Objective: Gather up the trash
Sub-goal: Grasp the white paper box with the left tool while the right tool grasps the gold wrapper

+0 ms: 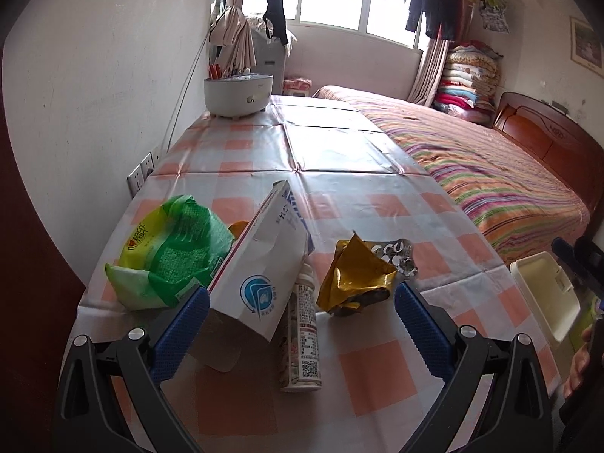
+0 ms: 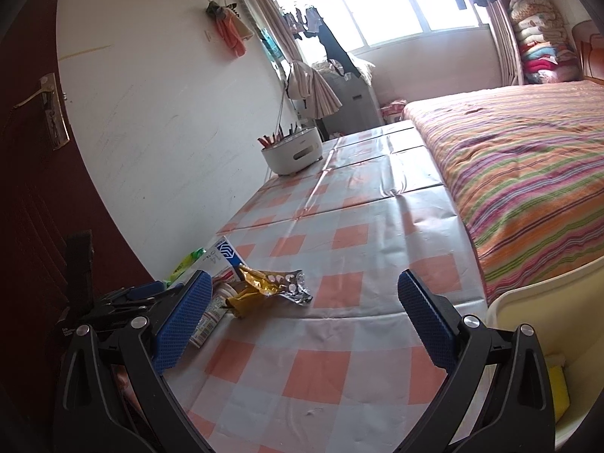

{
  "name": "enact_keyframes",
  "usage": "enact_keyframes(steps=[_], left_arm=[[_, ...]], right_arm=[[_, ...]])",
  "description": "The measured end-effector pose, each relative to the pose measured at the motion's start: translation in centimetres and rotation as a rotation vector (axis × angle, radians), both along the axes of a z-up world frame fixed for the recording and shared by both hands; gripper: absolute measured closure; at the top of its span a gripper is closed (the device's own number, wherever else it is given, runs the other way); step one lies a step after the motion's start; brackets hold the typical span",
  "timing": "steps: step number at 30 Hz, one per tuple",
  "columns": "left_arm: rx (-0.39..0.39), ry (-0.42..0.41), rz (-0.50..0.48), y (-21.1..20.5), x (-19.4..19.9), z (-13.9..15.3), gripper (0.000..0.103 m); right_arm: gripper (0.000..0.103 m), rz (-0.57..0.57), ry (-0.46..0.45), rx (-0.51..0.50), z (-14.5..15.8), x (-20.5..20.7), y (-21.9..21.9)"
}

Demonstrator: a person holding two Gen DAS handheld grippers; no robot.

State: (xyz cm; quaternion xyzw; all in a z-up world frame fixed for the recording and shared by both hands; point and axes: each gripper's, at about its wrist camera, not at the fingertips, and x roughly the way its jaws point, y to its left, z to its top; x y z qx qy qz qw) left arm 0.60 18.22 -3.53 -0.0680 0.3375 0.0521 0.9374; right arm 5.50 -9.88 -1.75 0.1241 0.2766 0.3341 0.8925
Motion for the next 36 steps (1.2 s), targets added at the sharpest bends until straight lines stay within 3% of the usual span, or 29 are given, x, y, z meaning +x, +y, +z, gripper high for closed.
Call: enact_keyframes(steps=[9, 16, 19, 23, 25, 28, 36], left_arm=[[-0.067, 0.006, 0.017, 1.1, 0.4, -0.4, 0.007], [-0.106, -0.006, 0.001, 0.9, 0.2, -0.1, 0.009], [-0.104, 0.000, -0.005, 0.9, 0.1, -0.1, 0.025], [-0.113, 0.000, 0.003, 1.3, 0.0, -0.3, 0.039], [-0.115, 0.000, 0.005, 1.4, 0.0, -0.3, 0.044], [-0.120, 0.000, 0.018, 1.6, 0.0, -0.4, 0.061], [-0.128, 0.008, 0.040, 2.4, -0.2, -0.7, 0.079]], right_arm=[[0.006, 0.039, 0.017, -0.018, -0.5, 0.3, 1.8], [0.007, 0.153, -0.007, -0.143, -0.2, 1.8, 6.5], [0.009, 0.205, 0.001, -0.192, -0.8, 2.6, 8.6], [0.015, 0.246, 0.023, -0.213, -1.7, 3.9, 9.8], [0.022, 0.267, 0.026, -0.226, -1.9, 4.3, 10.7], [0.034, 0.309, 0.037, -0.247, -2.3, 4.7, 12.0], [0.043, 0.364, 0.092, -0.318, -4.0, 5.8, 15.0]])
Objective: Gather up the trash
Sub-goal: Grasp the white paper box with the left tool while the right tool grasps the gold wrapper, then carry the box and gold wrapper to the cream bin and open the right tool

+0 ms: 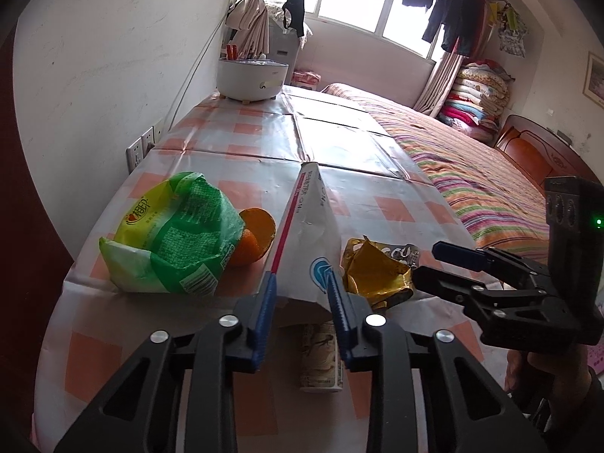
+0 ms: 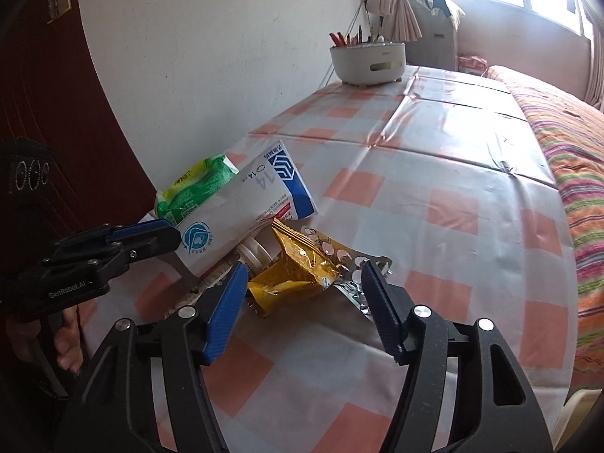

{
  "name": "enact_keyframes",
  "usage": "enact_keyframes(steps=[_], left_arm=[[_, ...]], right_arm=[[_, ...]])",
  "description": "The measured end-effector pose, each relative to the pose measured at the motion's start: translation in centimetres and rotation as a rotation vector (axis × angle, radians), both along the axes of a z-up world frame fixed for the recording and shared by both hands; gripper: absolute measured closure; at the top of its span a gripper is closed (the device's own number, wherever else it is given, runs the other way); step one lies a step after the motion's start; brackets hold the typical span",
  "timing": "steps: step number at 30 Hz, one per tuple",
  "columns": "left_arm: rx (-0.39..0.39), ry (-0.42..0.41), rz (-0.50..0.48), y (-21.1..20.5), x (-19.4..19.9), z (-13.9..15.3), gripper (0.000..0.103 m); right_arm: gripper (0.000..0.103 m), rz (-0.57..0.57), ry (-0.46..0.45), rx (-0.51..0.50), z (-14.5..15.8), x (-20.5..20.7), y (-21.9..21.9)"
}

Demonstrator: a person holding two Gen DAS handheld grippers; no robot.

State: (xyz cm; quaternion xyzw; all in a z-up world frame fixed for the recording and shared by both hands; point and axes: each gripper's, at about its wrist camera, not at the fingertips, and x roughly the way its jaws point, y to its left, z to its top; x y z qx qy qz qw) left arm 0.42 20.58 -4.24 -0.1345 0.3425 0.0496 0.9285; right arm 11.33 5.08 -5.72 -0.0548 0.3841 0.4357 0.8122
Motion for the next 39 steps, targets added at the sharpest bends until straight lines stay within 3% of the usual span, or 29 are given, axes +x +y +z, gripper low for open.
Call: enact_keyframes(steps=[9, 11, 12, 13, 14, 15, 17, 19, 23, 24, 25, 26, 28, 29, 35, 39], left_arm=[[0.008, 0.010, 0.001, 0.3, -0.2, 0.0, 0.078], [0.021, 0.009, -0.009, 0.2, -0.2, 0.2, 0.063], [0.029, 0.018, -0.010, 0.1, -0.2, 0.2, 0.042], [0.031, 0.038, -0.014, 0.1, 0.0, 0.0, 0.029], [0.026, 0.057, -0.020, 0.1, 0.2, -0.3, 0.029], [0.020, 0.065, -0.024, 0.1, 0.3, -0.4, 0.029], [0.012, 0.075, -0.019, 0.3, 0.3, -0.7, 0.029], [-0.005, 0.078, -0.007, 0.7, 0.3, -0.8, 0.029], [-0.088, 0.050, 0.030, 2.1, 0.2, -0.9, 0.029], [-0.100, 0.044, 0.039, 2.3, 0.2, -0.9, 0.030], [-0.102, 0.040, 0.046, 2.5, 0.2, -0.9, 0.037], [-0.101, 0.037, 0.050, 2.7, 0.4, -1.0, 0.056], [-0.121, 0.053, 0.039, 2.8, 0.7, -1.4, 0.080], [-0.142, 0.051, 0.027, 2.8, 0.7, -1.5, 0.086], [-0.128, 0.018, -0.003, 1.8, 0.6, -1.3, 0.094], [-0.118, -0.056, -0.022, 1.4, -0.1, -0.3, 0.099]], right_arm=[[0.045, 0.019, 0.031, -0.048, -1.0, 0.4, 1.8], [0.049, 0.027, 0.035, -0.063, -1.3, 0.4, 2.4], [0.050, 0.034, 0.039, -0.069, -1.5, 0.4, 2.7], [0.052, 0.041, 0.043, -0.079, -1.7, 0.3, 3.0], [0.055, 0.041, 0.040, -0.094, -1.9, 0.3, 3.3], [0.066, 0.042, 0.035, -0.107, -2.1, 0.2, 3.4], [0.071, 0.048, 0.048, -0.118, -2.4, 0.3, 3.7], [0.084, 0.054, 0.053, -0.119, -2.6, 0.2, 3.8], [0.090, 0.061, 0.035, -0.106, -2.0, -0.2, 3.8], [0.090, 0.062, 0.025, -0.102, -1.7, -0.3, 3.6], [0.090, 0.066, 0.021, -0.097, -1.5, -0.5, 3.7], [0.090, 0.069, 0.020, -0.094, -1.4, -0.6, 3.7], [0.092, 0.072, 0.012, -0.080, -1.1, -0.9, 3.6], [0.093, 0.075, 0.011, -0.074, -0.9, -1.2, 3.6], [0.093, 0.072, -0.002, -0.008, 0.5, -2.3, 2.4], [0.093, 0.058, -0.009, 0.045, 1.6, -2.8, 1.1]])
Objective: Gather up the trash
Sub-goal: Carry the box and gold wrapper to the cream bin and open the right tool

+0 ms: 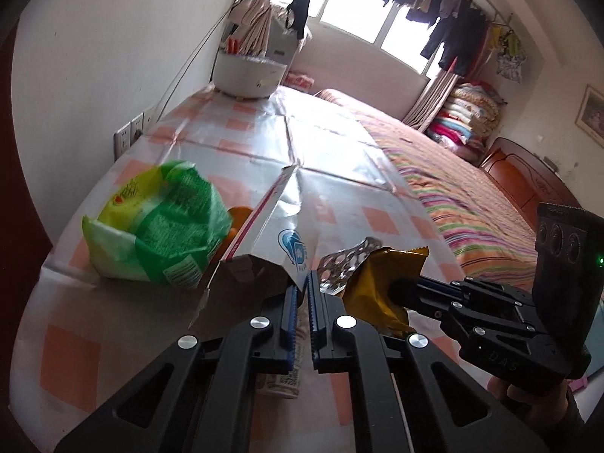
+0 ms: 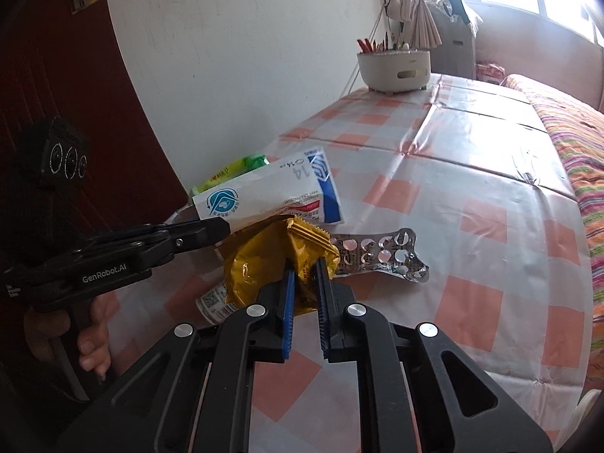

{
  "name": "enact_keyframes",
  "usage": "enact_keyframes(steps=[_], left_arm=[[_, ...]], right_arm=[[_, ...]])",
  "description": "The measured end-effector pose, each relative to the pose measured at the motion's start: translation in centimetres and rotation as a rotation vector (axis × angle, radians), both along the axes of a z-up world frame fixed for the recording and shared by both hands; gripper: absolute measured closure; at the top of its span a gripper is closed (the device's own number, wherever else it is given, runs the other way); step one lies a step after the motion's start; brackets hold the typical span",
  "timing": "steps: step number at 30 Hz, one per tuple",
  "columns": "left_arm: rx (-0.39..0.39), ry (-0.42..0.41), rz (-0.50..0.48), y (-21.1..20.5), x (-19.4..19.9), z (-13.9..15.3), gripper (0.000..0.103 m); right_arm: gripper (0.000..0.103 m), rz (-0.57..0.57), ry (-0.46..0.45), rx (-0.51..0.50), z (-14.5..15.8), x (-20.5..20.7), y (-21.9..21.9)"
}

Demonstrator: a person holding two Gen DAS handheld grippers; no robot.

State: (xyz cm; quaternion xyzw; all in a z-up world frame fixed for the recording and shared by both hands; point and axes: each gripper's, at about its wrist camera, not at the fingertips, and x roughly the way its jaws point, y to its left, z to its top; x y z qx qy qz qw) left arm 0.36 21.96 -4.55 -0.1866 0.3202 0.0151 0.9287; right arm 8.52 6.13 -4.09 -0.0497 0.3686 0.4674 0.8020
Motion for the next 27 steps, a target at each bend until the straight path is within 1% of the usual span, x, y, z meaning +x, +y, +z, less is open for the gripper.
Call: enact_keyframes(steps=[7, 10, 12, 16, 27], left_arm=[[0.021, -0.093, 0.001, -0.7, -0.5, 1.4, 0.100], [0.059, -0.126, -0.002, -1.4, -0.8, 2.1, 0.100], [0.071, -0.145, -0.010, -1.9, -0.9, 2.5, 0.100], [0.102, -0.172, -0.033, -3.3, -0.9, 3.3, 0.100], [0.121, -0.186, -0.088, -6.1, -0.4, 3.6, 0.100]], right_arm=[[0.093, -0.020, -0.030, 0.070, 1.7, -1.2, -2.0], [0.093, -0.029, -0.043, 0.090, 2.3, -1.5, -2.8], [0.093, -0.039, -0.054, 0.106, 2.8, -1.8, -3.4], [0.093, -0.057, -0.069, 0.125, 3.3, -2.2, -5.2], [0.093, -0.145, -0.091, 0.129, 3.7, -1.8, -10.1]])
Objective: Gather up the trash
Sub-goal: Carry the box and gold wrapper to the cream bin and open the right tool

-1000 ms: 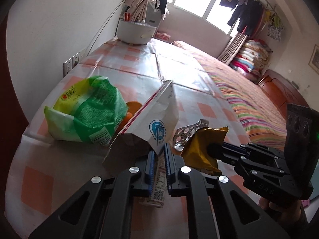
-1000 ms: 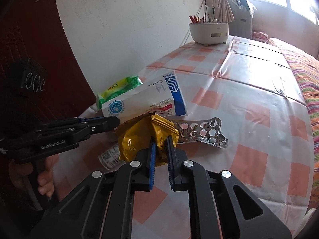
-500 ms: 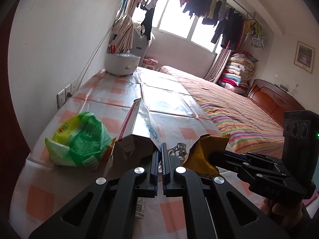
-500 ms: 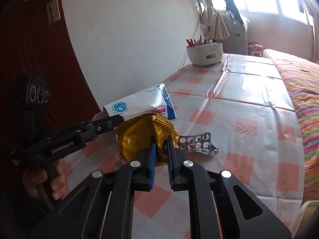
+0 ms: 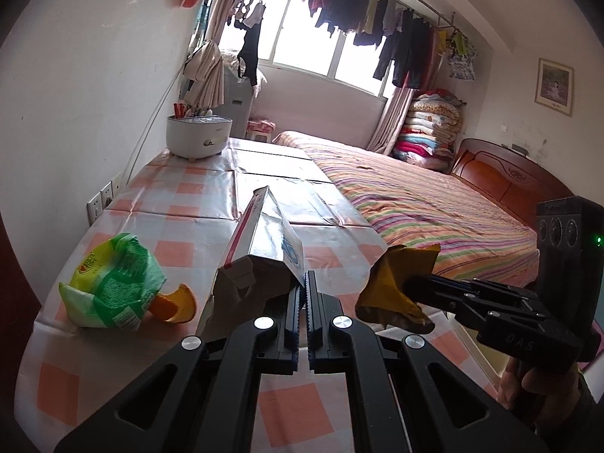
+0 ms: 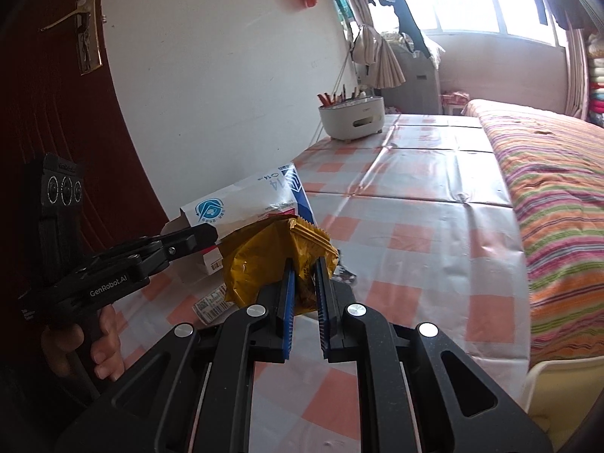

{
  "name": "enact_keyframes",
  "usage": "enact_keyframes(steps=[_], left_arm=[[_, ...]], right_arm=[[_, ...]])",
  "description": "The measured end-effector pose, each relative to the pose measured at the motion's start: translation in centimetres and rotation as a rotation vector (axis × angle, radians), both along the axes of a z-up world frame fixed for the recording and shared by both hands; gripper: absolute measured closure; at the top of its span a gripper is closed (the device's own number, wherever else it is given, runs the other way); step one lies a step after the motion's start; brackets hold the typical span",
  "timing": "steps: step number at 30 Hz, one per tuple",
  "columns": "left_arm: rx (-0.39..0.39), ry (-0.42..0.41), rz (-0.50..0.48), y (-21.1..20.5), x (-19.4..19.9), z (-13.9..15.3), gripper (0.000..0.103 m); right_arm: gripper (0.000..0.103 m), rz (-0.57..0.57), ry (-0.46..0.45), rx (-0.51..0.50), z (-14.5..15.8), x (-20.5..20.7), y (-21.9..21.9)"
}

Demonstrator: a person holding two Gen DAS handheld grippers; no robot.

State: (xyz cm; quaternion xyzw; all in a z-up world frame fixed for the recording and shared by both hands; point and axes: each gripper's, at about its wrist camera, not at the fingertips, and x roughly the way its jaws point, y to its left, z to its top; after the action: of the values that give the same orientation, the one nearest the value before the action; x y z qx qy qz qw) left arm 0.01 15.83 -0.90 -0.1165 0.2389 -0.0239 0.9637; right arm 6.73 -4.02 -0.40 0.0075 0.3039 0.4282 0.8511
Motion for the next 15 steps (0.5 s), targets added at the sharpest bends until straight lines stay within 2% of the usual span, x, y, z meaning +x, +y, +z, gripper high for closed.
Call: enact_keyframes(steps=[15], left_arm=[[0.019, 0.004, -0.117, -5.6, 1.3, 0.0, 0.100]], right_arm=[[0.093, -0.155, -0.016, -0.005, 0.1, -0.1, -8.4]])
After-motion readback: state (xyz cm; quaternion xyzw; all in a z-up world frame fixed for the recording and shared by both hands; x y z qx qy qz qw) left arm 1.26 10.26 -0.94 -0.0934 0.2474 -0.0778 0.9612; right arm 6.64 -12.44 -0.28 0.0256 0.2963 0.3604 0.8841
